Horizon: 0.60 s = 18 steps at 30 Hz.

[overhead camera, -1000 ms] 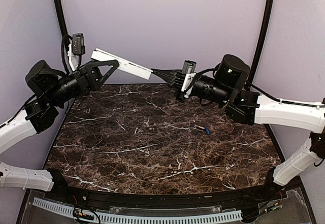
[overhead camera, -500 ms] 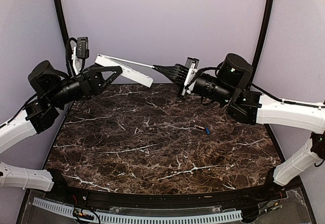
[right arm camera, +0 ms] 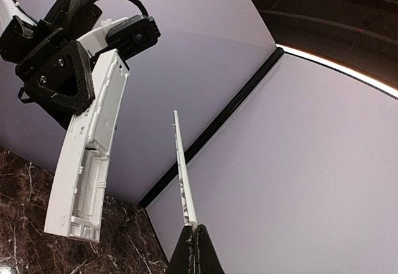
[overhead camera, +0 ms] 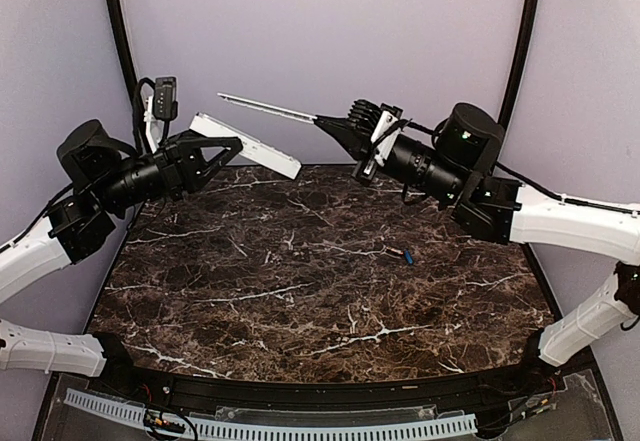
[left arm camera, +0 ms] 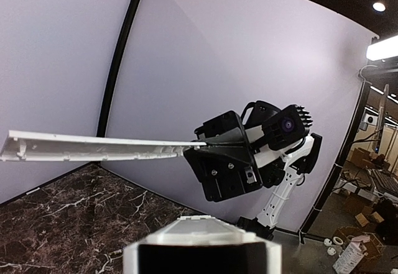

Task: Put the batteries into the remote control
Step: Place the screwdriver at the center of the board.

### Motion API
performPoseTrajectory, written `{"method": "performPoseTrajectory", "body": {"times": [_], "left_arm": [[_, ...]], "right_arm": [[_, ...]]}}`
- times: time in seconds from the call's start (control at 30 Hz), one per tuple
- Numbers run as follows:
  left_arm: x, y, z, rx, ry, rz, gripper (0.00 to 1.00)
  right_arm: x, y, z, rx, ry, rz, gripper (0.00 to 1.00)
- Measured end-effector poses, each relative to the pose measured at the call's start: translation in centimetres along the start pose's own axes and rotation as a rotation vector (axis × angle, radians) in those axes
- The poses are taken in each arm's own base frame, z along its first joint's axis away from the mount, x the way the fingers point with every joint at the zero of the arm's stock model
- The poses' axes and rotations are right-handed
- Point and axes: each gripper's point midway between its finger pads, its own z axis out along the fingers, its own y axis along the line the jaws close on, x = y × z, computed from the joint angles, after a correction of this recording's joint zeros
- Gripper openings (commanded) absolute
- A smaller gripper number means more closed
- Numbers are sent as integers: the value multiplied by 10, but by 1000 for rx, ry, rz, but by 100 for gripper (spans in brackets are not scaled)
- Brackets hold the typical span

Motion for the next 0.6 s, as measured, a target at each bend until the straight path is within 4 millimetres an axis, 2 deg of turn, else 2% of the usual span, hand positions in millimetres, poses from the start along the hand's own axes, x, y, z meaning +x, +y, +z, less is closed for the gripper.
{"method": "performPoseTrajectory", "body": {"times": [0.2, 0.27, 0.4, 0.53, 0.6], "left_arm": [[1, -1, -3, -6, 6, 24, 0], [0, -1, -4, -10, 8, 36, 0], [-4, -3, -9, -23, -4, 81, 0], [-11, -5, -15, -44, -23, 138, 0], [-12, -6, -18, -53, -31, 161, 0]], "right_arm": [[22, -8, -8, 63, 89, 109, 0], [38, -9, -11, 81, 146, 189, 0], [81, -4, -21, 96, 305, 448, 0], [140, 12, -40, 119, 492, 775, 0], [171, 26, -53, 137, 571, 933, 0]]}}
